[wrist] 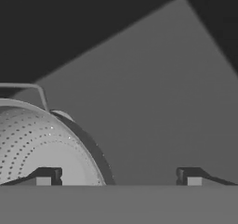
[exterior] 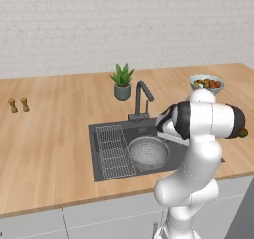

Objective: Put the colander in the sink, put the mango, tangerine in the colander, and turn on the sink faucet and pour water over the colander.

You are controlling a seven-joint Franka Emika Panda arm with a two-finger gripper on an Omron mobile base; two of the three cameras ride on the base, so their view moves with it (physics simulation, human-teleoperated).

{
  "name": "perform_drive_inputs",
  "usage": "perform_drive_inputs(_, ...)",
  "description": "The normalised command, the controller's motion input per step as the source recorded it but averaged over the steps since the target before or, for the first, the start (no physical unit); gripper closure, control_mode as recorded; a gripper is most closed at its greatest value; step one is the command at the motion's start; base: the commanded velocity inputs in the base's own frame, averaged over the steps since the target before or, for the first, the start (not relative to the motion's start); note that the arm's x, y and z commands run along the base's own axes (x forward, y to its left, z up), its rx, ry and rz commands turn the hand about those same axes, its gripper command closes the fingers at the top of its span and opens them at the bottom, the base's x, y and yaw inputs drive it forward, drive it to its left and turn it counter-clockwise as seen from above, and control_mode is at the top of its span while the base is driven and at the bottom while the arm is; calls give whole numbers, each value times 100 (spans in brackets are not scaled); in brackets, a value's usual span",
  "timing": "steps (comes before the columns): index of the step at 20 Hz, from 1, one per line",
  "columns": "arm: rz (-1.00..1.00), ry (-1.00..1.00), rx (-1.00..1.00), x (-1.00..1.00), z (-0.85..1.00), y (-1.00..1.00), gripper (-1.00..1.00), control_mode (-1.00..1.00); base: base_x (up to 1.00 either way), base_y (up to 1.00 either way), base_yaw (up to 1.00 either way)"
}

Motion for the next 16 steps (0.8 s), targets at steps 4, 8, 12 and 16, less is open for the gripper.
perform_drive_inputs(4, -6, 0, 0, -21, 61, -26, -100, -100, 0, 0, 0)
perform_drive_inputs(8, -11, 1, 0, -23, 62, -20, -100, -100, 0, 0, 0)
perform_drive_inputs(12, -9, 2, 1, -40, 54, -13, -100, -100, 0, 0, 0)
perform_drive_inputs(16, -3, 0, 0, -43, 45, -9, -100, -100, 0, 0, 0)
